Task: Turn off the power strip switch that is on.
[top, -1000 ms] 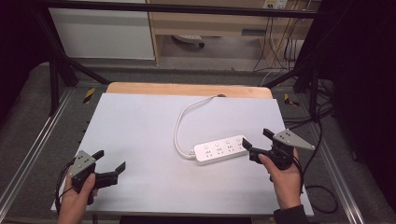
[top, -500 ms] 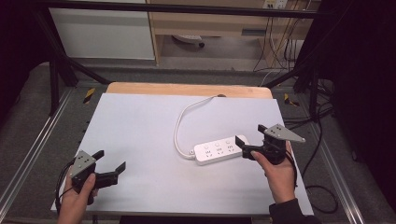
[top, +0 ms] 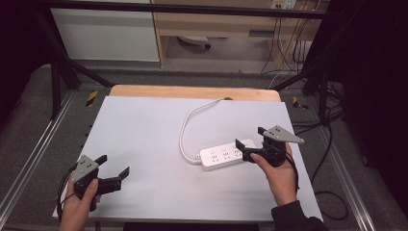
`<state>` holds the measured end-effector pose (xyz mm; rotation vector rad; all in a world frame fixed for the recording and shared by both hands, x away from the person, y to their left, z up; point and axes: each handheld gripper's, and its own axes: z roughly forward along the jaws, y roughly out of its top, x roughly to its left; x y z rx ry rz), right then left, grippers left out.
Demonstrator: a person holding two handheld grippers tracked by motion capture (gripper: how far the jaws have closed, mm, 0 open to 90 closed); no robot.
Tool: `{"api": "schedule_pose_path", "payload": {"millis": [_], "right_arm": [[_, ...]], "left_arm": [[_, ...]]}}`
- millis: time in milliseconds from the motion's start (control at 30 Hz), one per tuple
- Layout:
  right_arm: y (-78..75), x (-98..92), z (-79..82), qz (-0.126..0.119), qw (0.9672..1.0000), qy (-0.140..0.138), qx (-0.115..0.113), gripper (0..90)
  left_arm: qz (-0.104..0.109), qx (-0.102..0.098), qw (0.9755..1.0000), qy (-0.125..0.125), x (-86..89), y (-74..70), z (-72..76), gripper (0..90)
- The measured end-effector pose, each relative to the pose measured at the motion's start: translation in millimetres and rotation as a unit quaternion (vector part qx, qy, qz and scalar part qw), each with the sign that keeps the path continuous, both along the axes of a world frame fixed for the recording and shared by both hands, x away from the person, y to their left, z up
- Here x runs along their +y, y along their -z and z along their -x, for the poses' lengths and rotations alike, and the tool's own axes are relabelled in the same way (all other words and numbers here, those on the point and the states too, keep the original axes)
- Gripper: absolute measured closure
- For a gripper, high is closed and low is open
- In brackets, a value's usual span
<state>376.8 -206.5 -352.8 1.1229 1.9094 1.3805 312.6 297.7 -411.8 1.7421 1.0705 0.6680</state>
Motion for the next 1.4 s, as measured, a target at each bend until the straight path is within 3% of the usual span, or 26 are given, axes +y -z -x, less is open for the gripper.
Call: {"api": "schedule_pose_path", "payload": {"millis": [267,533,567,800,900,1233,1400], "right_arm": [[4.3,6.2,-6.0,0.003,1.0000,-0.006,0.005,3.4],[9.8,13.1,-6.6,0.010,0.9997,-0.018,0.014,8.8],[11.7,13.1,-6.5,0.005,0.9996,-0.019,0.018,15.3],[20.0,16.7,-8.8,0.006,0.9989,-0.033,0.032,30.8],[21.5,18.9,-9.3,0.013,0.9988,-0.035,0.031,33.6],[28.7,28.3,-13.1,0.019,0.9986,-0.041,0.028,60.8],[32.8,31.7,-15.9,0.024,0.9981,-0.045,0.034,67.7]], "left_arm": [[-0.001,0.001,1.0000,0.001,0.1,0.2,-0.3,6.2],[-0.001,0.001,1.0000,0.001,-0.1,0.1,-0.2,6.2],[-0.001,0.001,1.0000,0.001,-0.1,0.1,-0.2,6.2],[-0.003,0.001,1.0000,0.003,-0.7,0.3,-0.3,6.2],[-0.003,0.001,1.0000,0.003,-0.9,0.3,-0.3,6.2],[-0.003,0.001,1.0000,0.003,-0.7,0.2,-0.2,6.2],[-0.005,0.000,1.0000,0.001,-0.2,0.0,-0.1,6.2]]}}
